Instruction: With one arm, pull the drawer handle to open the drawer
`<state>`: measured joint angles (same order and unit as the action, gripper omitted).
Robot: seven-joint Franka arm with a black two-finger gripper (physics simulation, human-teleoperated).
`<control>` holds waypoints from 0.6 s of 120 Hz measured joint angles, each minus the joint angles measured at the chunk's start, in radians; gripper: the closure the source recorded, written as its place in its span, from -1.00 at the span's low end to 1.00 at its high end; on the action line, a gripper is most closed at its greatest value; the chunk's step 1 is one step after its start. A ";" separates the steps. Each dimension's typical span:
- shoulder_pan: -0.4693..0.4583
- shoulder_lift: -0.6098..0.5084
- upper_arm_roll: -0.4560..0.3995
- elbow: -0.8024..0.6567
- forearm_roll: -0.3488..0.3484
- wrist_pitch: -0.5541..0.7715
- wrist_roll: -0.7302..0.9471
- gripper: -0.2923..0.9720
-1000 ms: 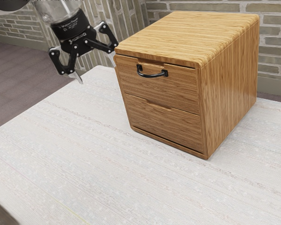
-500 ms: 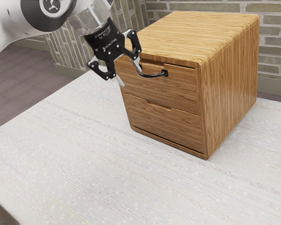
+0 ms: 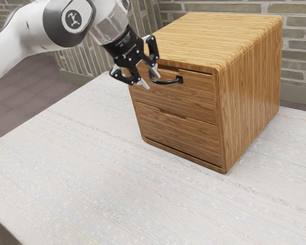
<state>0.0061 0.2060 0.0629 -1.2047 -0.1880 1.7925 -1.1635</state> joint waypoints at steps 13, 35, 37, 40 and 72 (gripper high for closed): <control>0.000 0.017 0.000 0.000 0.000 0.029 0.007 0.30; 0.007 0.023 0.001 0.000 0.001 0.055 0.018 0.34; 0.007 0.023 0.002 0.000 0.001 0.056 0.019 0.35; 0.008 0.024 0.002 0.000 0.001 0.058 0.020 0.35; 0.008 0.040 0.009 -0.004 0.001 0.073 0.032 0.37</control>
<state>0.0139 0.2461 0.0716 -1.2089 -0.1872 1.8659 -1.1313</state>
